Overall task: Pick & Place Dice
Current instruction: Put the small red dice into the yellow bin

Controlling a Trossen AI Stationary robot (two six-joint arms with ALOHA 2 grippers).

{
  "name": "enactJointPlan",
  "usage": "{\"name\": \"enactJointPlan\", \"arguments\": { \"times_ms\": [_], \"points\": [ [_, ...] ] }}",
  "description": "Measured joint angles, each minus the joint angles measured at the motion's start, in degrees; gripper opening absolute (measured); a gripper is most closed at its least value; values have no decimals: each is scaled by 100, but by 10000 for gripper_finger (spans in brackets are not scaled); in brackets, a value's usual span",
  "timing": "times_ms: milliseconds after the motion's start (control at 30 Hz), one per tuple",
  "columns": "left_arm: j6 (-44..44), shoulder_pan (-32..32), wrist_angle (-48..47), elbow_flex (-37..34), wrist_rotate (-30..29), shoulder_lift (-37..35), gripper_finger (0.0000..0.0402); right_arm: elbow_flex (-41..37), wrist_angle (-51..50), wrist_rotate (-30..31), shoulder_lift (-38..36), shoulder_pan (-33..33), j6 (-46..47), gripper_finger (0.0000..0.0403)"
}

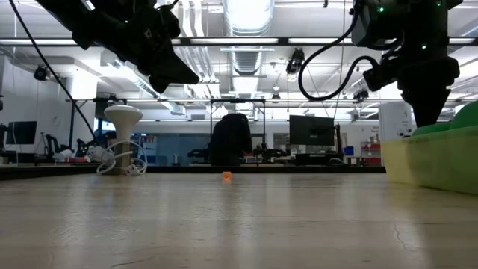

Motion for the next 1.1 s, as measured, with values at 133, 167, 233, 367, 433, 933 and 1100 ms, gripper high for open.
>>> {"name": "enactJointPlan", "arguments": {
  "times_ms": [133,167,233,367,433,933,1100],
  "points": [
    [0,0,0,0,0,0,26,0,6,12,2,0,47,85],
    [-2,0,0,0,0,0,26,0,4,33,2,0,52,97],
    [-1,0,0,0,0,0,26,0,2,126,2,0,62,120],
    [-2,0,-1,0,0,0,26,0,-4,146,2,-2,31,159],
    [-2,0,-9,0,0,0,26,0,-7,149,-1,-2,23,176],
    [-7,0,-121,0,0,-2,26,22,-62,101,-108,-119,176,221],
    [-21,0,-146,0,0,-2,26,24,-89,9,-162,-164,427,221]
  ]
}}
